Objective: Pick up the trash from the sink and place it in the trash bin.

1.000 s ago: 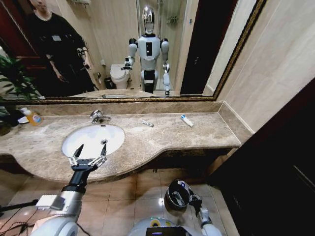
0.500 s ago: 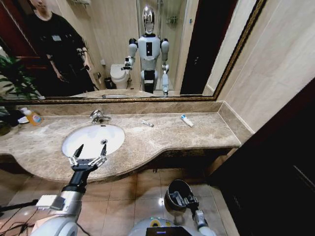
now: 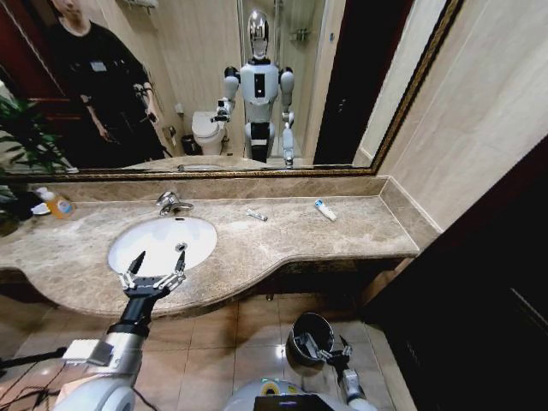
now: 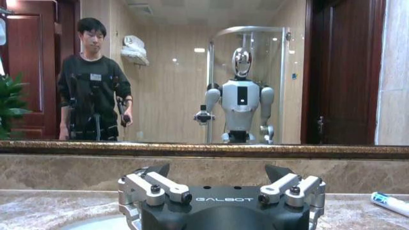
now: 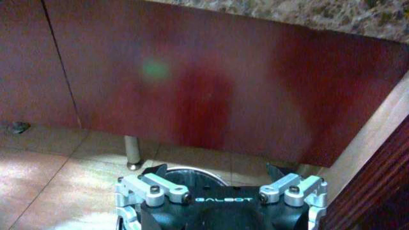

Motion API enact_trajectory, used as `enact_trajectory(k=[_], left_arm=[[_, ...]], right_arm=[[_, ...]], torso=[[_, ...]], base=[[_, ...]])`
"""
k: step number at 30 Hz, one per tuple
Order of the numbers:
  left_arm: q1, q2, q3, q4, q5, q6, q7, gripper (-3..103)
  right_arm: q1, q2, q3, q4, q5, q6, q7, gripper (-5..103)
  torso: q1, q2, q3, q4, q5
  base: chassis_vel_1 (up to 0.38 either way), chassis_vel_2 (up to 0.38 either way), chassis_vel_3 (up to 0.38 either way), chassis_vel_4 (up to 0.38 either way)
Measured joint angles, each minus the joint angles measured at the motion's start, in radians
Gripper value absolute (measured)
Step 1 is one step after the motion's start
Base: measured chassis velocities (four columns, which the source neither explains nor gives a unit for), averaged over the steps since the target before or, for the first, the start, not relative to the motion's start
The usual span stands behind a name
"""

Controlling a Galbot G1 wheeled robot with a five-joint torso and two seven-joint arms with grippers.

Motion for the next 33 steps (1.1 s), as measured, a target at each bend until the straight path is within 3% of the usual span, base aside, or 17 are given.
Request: enact_trajectory(k=[14, 23, 33], left_arm=[[0.0, 0.0, 0.0, 0.0, 0.0, 0.0, 0.0, 100], [0.0, 0.0, 0.0, 0.0, 0.0, 0.0, 0.0, 100], [0.0, 0.0, 0.0, 0.0, 0.0, 0.0, 0.0, 100]], right_arm=[[-0.034, -0.033, 0.0, 0.08, 0.028, -0.02, -0.002, 100], [-0.119, -0.083, -0.004, 0.283, 0.064, -0.071, 0.0, 100], [-0.229, -0.164, 0.013, 0.627, 0.107, -0.142, 0.043, 100]], torso=[[0.0, 0.0, 0.0, 0.0, 0.0001], [0.0, 0.0, 0.0, 0.0, 0.0001], [0.0, 0.0, 0.0, -0.0001, 0.0]], base=[[0.0, 0.0, 0.0, 0.0], [0.0, 0.0, 0.0, 0.0], [0.0, 0.0, 0.0, 0.0]])
